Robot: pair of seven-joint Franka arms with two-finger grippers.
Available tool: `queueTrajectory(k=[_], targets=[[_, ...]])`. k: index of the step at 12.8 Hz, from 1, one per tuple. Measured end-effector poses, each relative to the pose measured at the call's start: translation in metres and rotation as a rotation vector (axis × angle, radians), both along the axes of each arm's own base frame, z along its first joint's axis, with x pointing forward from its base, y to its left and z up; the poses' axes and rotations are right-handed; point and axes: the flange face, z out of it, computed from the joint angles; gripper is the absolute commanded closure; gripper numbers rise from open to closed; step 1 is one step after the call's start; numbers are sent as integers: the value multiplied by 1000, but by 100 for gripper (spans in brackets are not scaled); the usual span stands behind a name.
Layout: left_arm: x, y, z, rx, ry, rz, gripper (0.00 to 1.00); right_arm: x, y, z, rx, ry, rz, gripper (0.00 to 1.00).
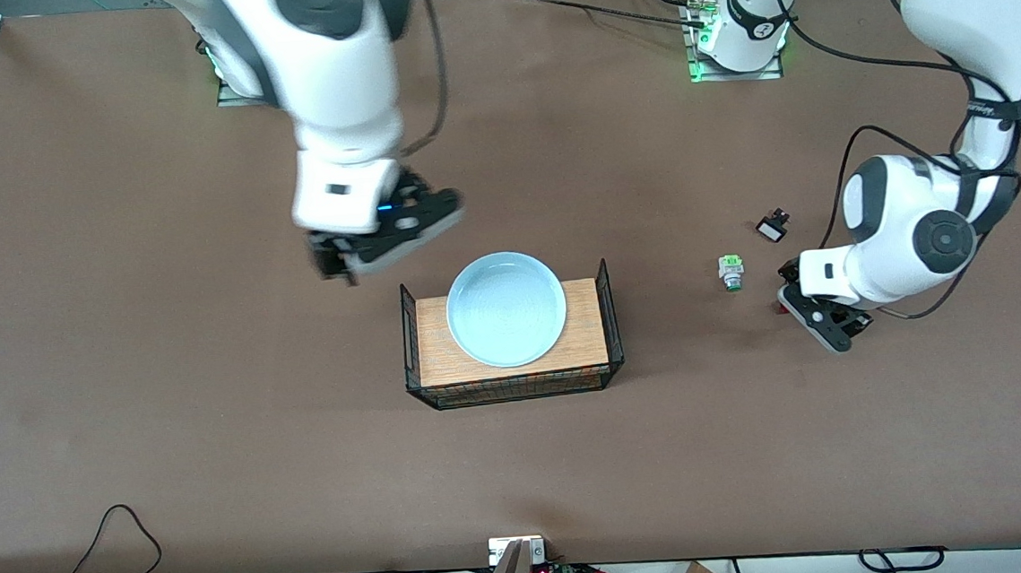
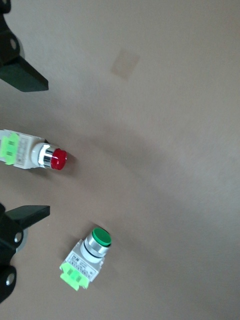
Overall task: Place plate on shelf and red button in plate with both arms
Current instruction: 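Release the plate and withdraw the right gripper while the left gripper reaches the red button, then grasp the red-capped button with the left gripper and lift it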
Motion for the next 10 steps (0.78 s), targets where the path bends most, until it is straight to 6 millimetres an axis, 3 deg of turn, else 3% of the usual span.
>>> queueTrajectory(k=[3,7,9,10], targets=[[-22,18,-30,32,-19,-41,1,14,-74,26,62,72,-157,0],[-36,32,-50,44,-5,-70,51,26,-176,37,126,126,-334,0],[-37,30,-56,53,-2,-93,83,15,-213,41,160,153,-402,0],[-38,30,-57,53,-1,-94,91,6,-228,45,173,161,-431,0]])
